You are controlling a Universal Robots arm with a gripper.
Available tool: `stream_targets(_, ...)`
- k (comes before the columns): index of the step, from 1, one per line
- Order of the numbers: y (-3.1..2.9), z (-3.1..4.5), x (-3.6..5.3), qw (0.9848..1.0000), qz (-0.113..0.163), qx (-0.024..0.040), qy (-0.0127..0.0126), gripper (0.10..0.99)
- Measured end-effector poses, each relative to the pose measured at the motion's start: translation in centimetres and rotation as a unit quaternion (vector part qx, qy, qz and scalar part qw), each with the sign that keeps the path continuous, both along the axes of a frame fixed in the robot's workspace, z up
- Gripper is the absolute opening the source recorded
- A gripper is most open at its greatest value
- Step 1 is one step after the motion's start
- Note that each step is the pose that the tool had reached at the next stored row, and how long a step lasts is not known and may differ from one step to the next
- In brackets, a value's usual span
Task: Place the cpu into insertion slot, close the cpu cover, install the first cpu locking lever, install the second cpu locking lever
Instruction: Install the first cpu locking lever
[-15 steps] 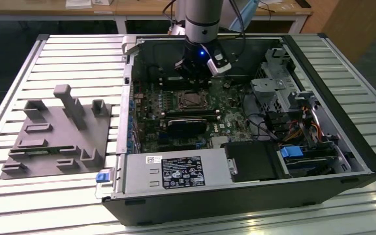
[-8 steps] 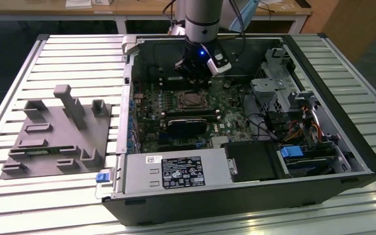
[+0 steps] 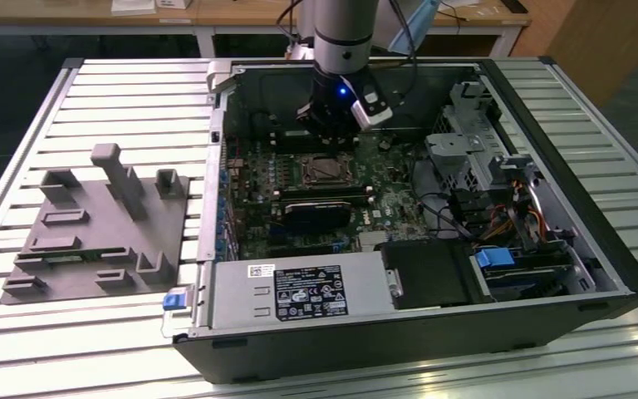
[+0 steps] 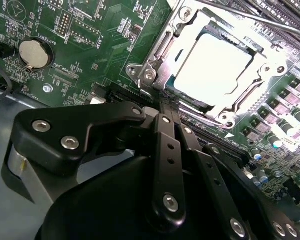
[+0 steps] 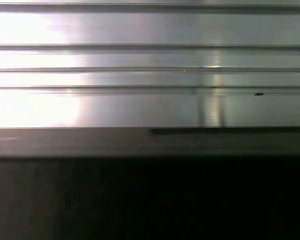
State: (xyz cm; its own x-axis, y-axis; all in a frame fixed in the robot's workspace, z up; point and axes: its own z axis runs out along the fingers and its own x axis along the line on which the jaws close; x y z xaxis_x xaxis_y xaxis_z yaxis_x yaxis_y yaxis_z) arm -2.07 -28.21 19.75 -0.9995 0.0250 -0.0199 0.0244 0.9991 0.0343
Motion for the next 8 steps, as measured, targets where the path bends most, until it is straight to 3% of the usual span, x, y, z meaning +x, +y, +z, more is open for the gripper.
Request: stream_targets(8, 0.06, -0.13, -0.02, 1.0000, 0.000, -0.0033, 0.0004, 0.106)
